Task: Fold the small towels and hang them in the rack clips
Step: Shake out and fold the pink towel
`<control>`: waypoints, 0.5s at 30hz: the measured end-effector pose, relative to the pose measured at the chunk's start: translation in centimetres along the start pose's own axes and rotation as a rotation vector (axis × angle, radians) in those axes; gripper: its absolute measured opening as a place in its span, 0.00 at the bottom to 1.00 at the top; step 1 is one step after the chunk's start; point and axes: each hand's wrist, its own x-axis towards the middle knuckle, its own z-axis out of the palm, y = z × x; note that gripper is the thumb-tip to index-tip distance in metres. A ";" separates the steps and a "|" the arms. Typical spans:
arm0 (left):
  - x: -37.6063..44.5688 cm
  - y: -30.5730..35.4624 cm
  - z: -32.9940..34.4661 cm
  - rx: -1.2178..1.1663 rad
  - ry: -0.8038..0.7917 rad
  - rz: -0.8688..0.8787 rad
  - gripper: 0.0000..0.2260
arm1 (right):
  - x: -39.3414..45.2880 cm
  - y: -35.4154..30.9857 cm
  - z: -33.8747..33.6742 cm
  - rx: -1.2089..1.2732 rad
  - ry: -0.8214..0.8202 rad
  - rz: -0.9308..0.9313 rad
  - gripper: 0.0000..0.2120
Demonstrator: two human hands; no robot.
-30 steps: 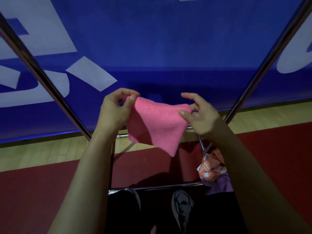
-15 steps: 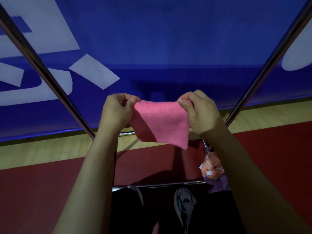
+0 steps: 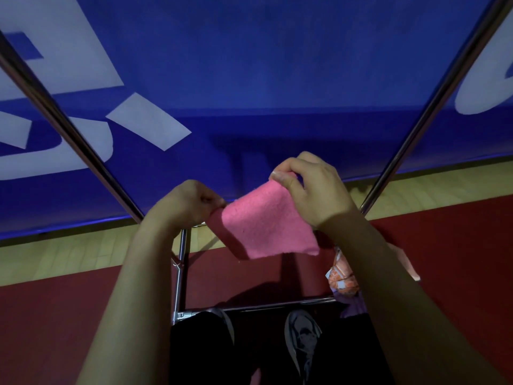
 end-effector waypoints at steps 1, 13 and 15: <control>0.1 -0.1 0.0 0.024 -0.012 0.012 0.08 | 0.0 -0.1 0.0 0.018 0.005 -0.004 0.09; -0.2 -1.3 -0.8 0.029 -0.088 0.092 0.18 | -0.5 -1.6 -0.4 0.269 0.007 0.044 0.09; -1.5 0.5 -0.5 -0.153 -0.243 0.226 0.23 | -0.6 -2.0 -0.2 0.321 -0.019 0.050 0.10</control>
